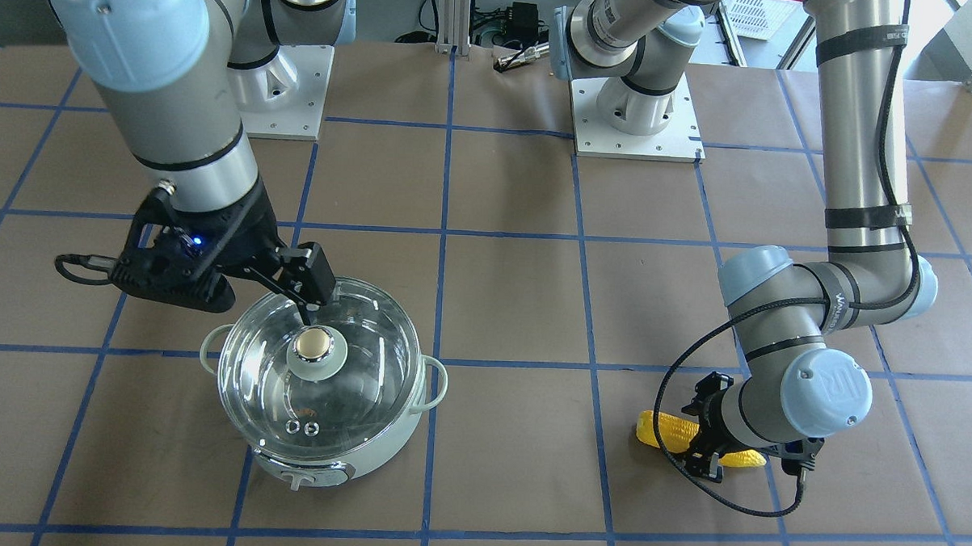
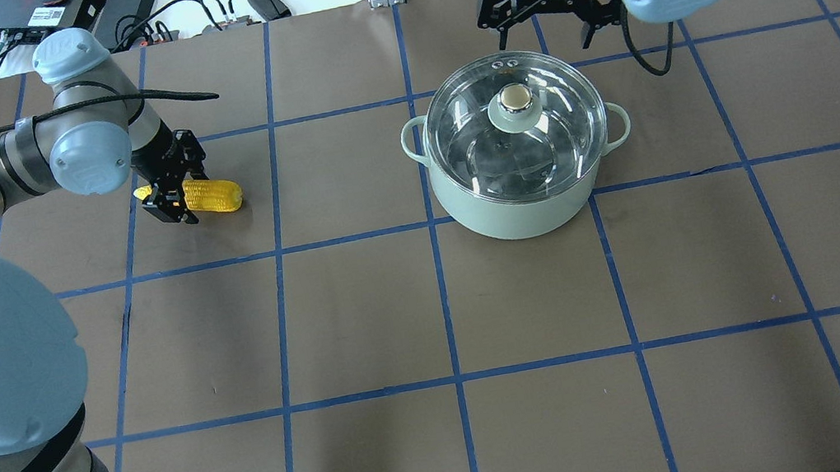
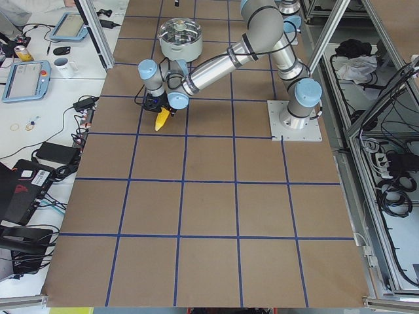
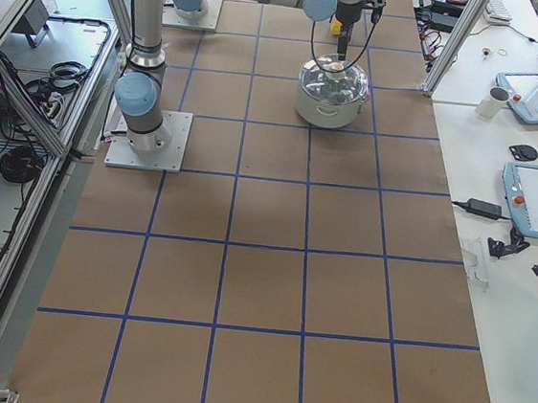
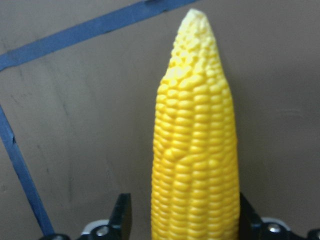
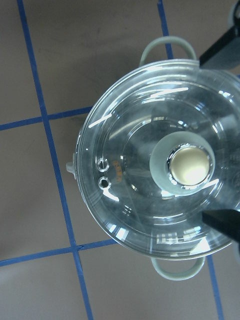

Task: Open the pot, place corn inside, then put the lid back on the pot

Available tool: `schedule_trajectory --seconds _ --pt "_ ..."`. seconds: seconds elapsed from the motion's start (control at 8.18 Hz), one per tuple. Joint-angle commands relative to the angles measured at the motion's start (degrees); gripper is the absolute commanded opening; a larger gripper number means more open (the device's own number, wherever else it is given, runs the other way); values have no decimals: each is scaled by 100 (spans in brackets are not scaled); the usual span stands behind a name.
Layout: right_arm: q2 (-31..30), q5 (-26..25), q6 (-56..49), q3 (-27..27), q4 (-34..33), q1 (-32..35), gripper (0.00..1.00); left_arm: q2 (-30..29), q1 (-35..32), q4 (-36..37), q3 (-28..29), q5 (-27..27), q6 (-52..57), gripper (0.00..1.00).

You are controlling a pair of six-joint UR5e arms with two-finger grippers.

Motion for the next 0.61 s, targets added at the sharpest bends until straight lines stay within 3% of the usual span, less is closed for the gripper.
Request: schedule_trajectory --seconds 0.0,0.49 --pt "605 -3 727 43 -476 282 100 56 0 -33 0 -46 -95 0" --pt "729 -12 667 158 -389 283 100 819 0 -909 88 15 -253 0"
